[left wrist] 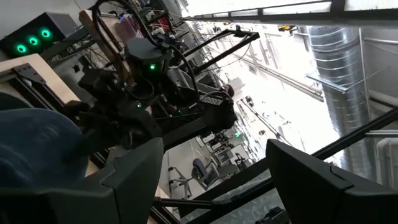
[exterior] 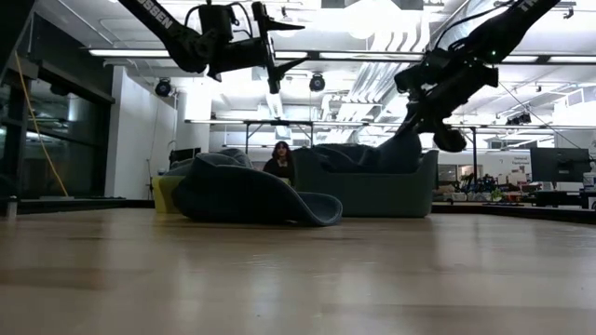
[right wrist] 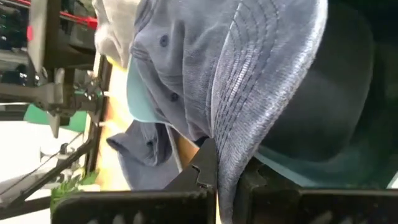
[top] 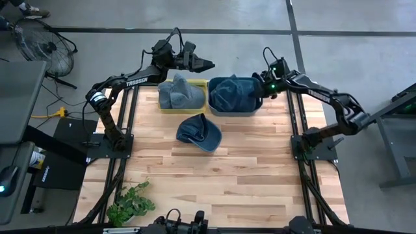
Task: Pick & Place hat
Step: Put the right blue cap into the blue bin
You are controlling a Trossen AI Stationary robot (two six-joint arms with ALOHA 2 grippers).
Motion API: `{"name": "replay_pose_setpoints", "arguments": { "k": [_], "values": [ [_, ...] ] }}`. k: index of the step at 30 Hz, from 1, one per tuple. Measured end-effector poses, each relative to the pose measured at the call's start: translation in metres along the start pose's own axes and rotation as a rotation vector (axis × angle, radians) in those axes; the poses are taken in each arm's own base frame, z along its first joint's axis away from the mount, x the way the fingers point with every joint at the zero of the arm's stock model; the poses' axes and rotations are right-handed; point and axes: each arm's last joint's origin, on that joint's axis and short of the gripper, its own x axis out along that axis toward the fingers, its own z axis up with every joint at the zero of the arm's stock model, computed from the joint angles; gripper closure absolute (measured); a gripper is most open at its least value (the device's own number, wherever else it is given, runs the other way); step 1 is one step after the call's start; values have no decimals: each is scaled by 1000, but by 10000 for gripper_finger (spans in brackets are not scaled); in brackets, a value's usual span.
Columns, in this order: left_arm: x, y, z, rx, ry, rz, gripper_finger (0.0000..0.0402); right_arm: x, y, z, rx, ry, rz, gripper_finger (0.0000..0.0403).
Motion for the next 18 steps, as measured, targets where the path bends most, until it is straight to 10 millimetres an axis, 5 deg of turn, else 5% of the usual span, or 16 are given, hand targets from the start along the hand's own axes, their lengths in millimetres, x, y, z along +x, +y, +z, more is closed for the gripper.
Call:
{"name": "replay_pose_setpoints", "arguments": {
  "k": [18],
  "values": [
    [0, 3, -2, -54, 32, 12, 119, -17, 19, -16, 118, -1, 10, 398]
  ]
}}
